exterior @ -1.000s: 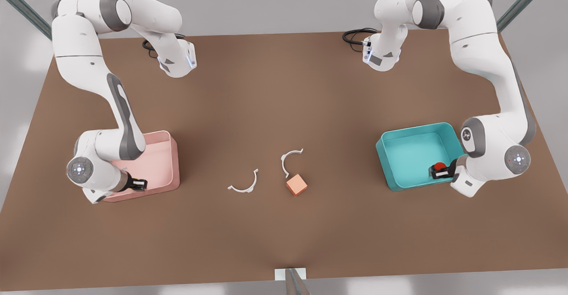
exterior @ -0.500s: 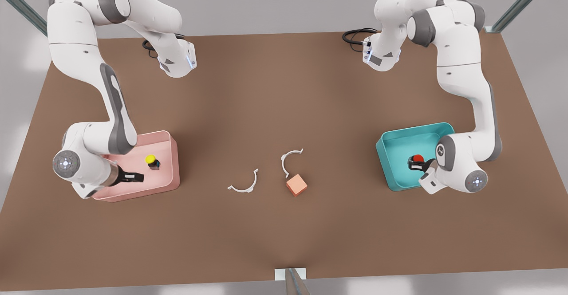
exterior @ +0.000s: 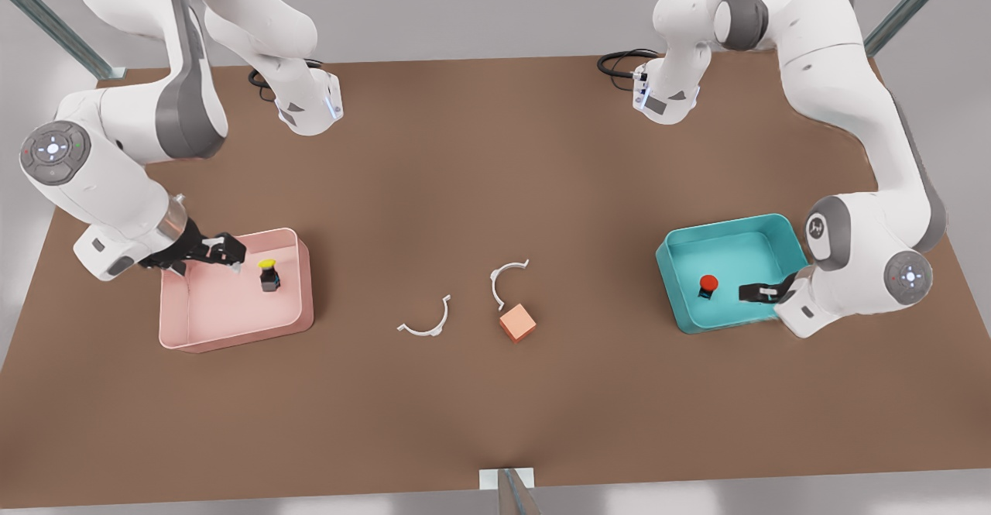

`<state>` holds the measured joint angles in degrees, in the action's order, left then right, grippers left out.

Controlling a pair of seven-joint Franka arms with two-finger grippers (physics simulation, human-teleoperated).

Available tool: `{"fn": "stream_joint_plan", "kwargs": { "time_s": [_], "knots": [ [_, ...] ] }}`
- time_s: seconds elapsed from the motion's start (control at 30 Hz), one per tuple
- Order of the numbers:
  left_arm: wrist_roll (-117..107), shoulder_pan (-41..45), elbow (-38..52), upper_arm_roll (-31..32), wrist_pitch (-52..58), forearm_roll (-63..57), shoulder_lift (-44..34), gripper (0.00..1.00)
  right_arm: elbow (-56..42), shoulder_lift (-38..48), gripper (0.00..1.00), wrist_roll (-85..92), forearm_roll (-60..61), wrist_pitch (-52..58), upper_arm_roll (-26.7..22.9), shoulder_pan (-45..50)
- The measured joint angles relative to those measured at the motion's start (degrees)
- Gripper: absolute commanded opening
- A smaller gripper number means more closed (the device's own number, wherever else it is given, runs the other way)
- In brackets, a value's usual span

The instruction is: Place the red button in the blue storage box with the left arm, and place the yellow button in the pink storage box with the right arm

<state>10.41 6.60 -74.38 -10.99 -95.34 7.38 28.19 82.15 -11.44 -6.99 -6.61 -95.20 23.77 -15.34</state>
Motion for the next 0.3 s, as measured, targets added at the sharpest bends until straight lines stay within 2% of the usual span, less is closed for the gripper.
{"fn": "stream_joint_plan", "kwargs": {
  "time_s": [0.1,0.17,0.2,0.23,0.3],
  "knots": [
    [-2.0,-0.2,0.5,-1.5,1.9,-0.2,-8.1,1.00,-1.0,-0.1,1.00,-0.7,0.3,1.4,-0.3,-0.5],
    [-3.4,-2.4,-2.8,1.7,3.1,-1.3,-13.9,1.00,-1.3,-0.1,1.00,-1.1,0.3,1.9,-0.2,-0.3],
    [-4.0,-5.0,-4.4,5.0,3.4,-2.2,-15.6,1.00,-1.3,0.1,1.00,-1.3,0.2,1.7,-2.2,2.1],
    [-4.6,-6.3,-5.6,6.8,3.7,-2.9,-16.5,1.00,-1.1,1.2,1.00,-1.4,0.3,1.7,-8.5,8.6],
    [-5.7,-7.0,-8.6,8.2,3.5,-3.7,-18.3,1.00,-0.3,3.0,1.00,-1.6,0.6,2.0,-16.7,17.3]
  ]
}}
